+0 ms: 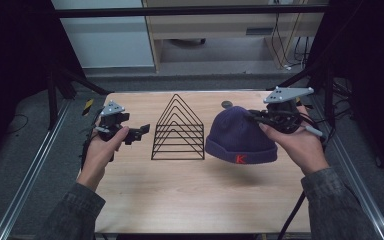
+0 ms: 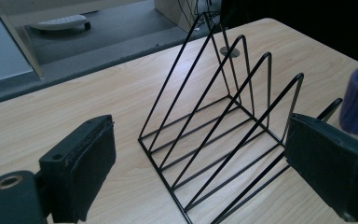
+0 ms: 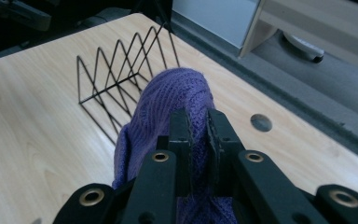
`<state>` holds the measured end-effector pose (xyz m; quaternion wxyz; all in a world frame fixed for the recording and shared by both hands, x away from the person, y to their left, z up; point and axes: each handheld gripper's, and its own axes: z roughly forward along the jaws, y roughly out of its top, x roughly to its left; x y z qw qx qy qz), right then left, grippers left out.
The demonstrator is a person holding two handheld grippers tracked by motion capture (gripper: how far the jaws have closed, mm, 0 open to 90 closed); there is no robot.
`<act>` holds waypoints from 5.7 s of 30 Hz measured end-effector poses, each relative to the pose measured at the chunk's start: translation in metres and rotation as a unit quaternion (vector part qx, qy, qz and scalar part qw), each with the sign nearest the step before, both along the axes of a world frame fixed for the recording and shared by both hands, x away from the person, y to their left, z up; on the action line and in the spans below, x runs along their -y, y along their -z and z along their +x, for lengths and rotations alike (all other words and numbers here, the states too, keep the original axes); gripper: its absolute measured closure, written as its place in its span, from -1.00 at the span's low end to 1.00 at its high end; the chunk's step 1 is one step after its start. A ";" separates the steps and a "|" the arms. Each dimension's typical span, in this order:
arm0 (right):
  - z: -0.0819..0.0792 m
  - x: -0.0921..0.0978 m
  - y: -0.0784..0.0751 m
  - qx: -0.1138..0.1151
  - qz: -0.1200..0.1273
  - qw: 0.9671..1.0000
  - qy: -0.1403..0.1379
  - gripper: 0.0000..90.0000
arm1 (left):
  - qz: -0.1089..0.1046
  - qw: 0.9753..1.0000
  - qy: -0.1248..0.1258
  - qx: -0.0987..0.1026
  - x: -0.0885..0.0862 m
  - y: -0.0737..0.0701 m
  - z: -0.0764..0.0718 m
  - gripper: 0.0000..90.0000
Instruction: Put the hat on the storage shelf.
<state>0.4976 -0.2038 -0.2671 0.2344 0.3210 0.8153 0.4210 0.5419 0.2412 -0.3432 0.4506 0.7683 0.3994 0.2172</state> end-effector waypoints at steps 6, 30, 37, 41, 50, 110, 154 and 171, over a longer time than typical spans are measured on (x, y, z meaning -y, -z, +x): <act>0.014 -0.004 -0.021 0.012 0.003 1.000 -0.001 0.82 | -0.011 1.000 0.014 -0.007 0.002 -0.015 0.006 -0.82; 0.053 -0.039 -0.066 0.053 0.040 0.998 0.019 0.82 | -0.026 0.998 0.051 -0.002 0.027 -0.053 0.008 -0.84; 0.063 -0.056 -0.075 0.057 0.046 0.997 0.000 0.82 | -0.034 0.997 0.067 -0.001 0.034 -0.053 0.020 -0.79; 0.064 -0.065 -0.082 0.069 0.056 0.996 -0.003 0.82 | -0.034 0.997 0.076 0.003 0.038 -0.051 0.021 -0.79; 0.067 -0.089 -0.081 0.074 0.075 0.994 -0.003 0.82 | -0.024 0.996 0.089 0.007 0.045 -0.051 0.016 -0.89; 0.091 -0.138 -0.073 0.059 0.064 0.995 -0.041 0.81 | 0.004 0.998 0.056 0.022 0.035 -0.043 0.019 0.48; 0.086 -0.140 -0.020 0.004 0.006 0.999 -0.046 0.79 | 0.007 0.998 0.061 -0.031 0.031 0.010 0.016 0.43; 0.084 -0.146 -0.010 -0.014 -0.006 0.998 -0.057 0.80 | -0.003 0.997 0.064 -0.043 0.028 0.031 0.017 0.41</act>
